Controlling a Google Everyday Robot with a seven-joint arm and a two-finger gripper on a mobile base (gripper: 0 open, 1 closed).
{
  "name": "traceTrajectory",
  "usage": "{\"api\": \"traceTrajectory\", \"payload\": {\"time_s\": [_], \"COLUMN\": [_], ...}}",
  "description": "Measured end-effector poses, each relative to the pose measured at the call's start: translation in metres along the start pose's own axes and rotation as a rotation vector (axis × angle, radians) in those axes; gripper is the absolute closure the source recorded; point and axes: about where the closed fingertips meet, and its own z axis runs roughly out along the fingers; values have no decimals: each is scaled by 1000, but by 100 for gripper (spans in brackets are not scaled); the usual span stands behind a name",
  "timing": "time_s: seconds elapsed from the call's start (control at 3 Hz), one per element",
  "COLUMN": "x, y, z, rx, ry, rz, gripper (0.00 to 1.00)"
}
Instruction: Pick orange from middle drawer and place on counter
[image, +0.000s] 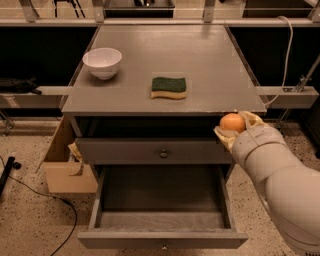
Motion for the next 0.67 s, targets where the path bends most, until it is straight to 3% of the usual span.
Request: {"api": "traceTrajectory", "payload": {"time_s": [0.33,0.67], "x": [-57,-54], "y": [-16,-15], "z": [33,34], "rx": [20,17], "ry": [-57,-52], "rz": [-50,-51], "gripper": [100,100]}}
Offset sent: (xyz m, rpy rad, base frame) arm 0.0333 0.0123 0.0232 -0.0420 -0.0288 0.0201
